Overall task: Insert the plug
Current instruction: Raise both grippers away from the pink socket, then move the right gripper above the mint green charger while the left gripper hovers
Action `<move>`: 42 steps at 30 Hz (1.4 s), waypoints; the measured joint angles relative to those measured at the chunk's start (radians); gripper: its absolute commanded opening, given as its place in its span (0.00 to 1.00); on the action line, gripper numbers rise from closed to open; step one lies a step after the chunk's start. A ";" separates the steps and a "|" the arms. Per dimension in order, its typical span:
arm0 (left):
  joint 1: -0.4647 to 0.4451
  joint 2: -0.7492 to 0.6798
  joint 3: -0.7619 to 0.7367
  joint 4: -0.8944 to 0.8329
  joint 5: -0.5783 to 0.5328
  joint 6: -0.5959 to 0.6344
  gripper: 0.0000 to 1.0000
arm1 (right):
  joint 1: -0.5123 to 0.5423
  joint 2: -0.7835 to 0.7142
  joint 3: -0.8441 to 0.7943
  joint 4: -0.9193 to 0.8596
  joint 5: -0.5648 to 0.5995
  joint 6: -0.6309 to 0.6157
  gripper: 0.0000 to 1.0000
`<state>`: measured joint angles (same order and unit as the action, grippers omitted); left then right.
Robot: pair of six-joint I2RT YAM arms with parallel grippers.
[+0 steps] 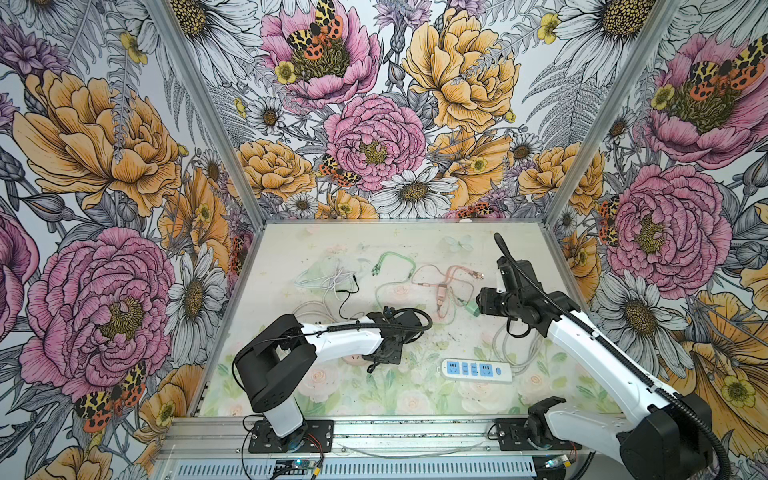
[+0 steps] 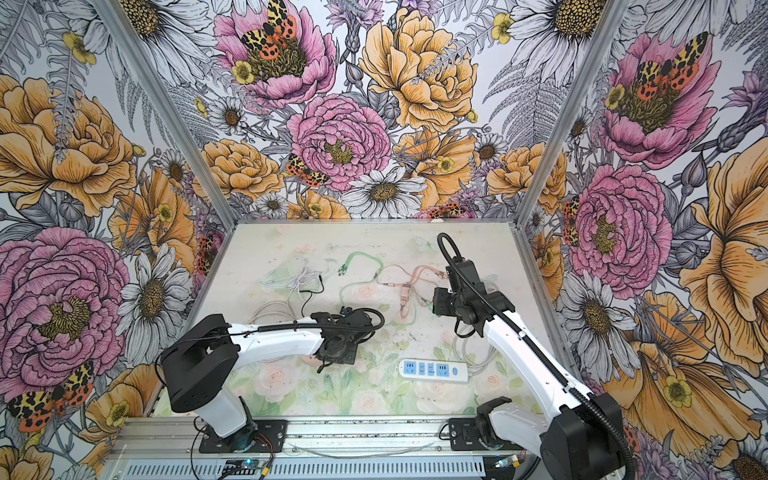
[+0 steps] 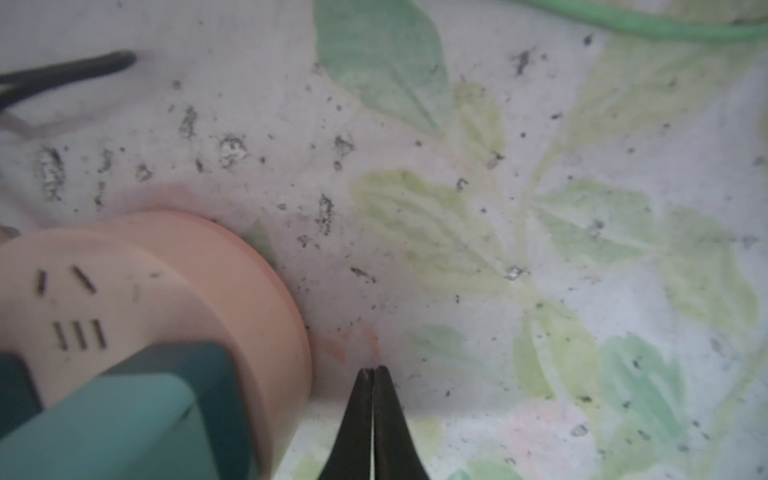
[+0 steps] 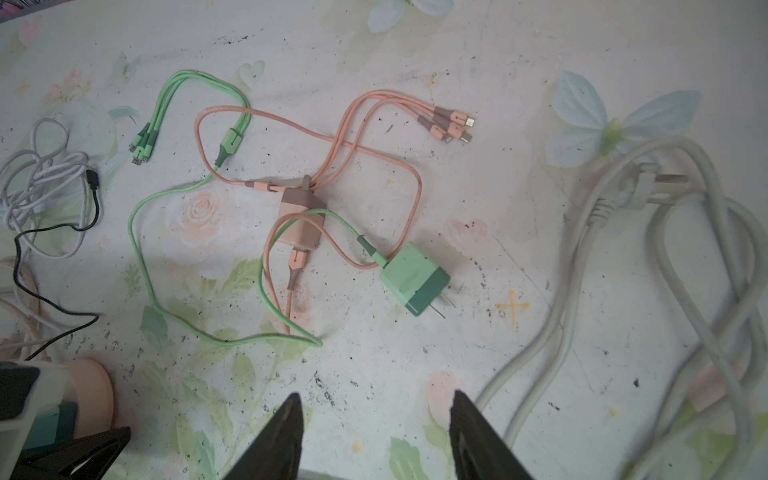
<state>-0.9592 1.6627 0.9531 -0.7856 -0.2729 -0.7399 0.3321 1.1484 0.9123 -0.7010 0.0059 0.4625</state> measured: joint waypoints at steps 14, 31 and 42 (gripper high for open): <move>0.004 -0.085 0.072 -0.041 -0.027 0.008 0.14 | 0.000 0.040 -0.005 0.008 -0.019 -0.006 0.57; 0.032 0.042 0.452 -0.018 -0.034 0.147 0.27 | 0.000 0.177 0.086 0.012 0.005 -0.068 0.51; 0.152 0.168 0.635 0.018 -0.019 0.233 0.33 | 0.021 0.325 0.159 0.020 0.084 -0.099 0.47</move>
<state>-0.8074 1.8309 1.5883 -0.7681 -0.2916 -0.5064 0.3527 1.4738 1.0718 -0.6811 0.0902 0.3637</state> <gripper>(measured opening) 0.329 0.476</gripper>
